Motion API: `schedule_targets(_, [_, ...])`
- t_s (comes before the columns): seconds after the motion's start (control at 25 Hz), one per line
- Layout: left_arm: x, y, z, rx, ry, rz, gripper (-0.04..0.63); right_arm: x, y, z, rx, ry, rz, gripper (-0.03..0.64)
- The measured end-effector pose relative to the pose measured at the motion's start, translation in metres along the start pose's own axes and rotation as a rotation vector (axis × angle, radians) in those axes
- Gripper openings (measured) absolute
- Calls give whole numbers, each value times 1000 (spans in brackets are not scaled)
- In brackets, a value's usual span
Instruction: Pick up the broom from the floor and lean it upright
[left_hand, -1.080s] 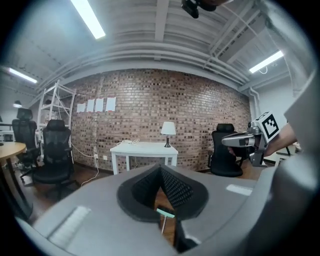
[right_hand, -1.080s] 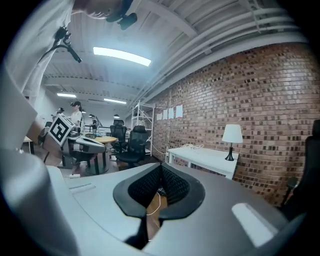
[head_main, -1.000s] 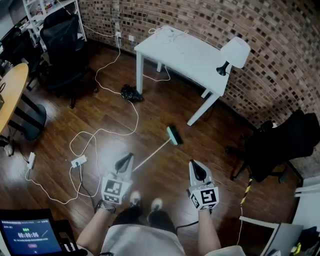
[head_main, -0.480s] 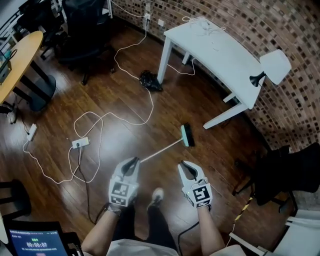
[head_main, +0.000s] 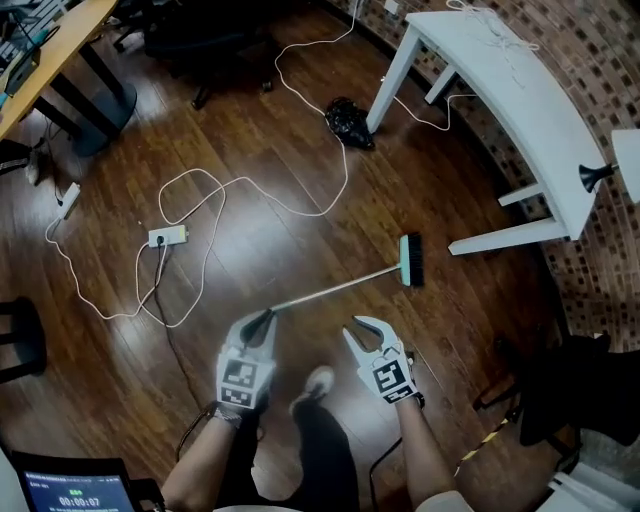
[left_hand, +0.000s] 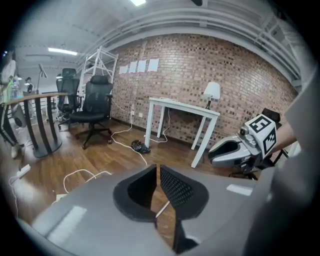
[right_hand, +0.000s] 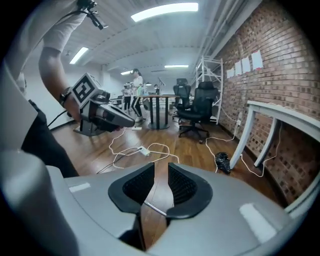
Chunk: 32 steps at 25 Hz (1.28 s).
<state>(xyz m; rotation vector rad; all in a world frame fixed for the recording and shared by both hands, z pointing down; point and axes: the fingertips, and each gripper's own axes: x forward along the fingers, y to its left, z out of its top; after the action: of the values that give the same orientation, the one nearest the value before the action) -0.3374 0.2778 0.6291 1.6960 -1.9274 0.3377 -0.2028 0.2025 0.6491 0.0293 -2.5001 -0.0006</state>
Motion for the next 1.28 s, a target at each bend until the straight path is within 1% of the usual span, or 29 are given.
schedule_targets(0.12, [23,15,-40,-25,28,27,-5,44,7,-44,-83,62,82,109])
schedule_targets(0.2, [38,22,-65,-40,40,43,-3,71,6,-71,-108,83,109,114])
schedule_targets(0.44, [74,37,-137,-87,82,74,-3,125,12,-128,-114,98,142,115])
schedule_targets(0.64, [107,39,-186,-92,102,75,-2,161,17,-182,-138,132,179,117])
schedule_targets(0.8, [131,49,-225,-106,113,84,0,200,21,-225,-209,179,226,124])
schedule_targets(1.04, [158,54,-287,-133,150,92,3,252,30,-277,-305,230,299,125])
schedule_targets(1.16, [172,64,-313,-132,158,103,3,282,37,-301,-374,257,348,126])
schedule_targets(1.28, [182,78,-338,-117,171,120,5,310,49,-330,-440,305,410,127])
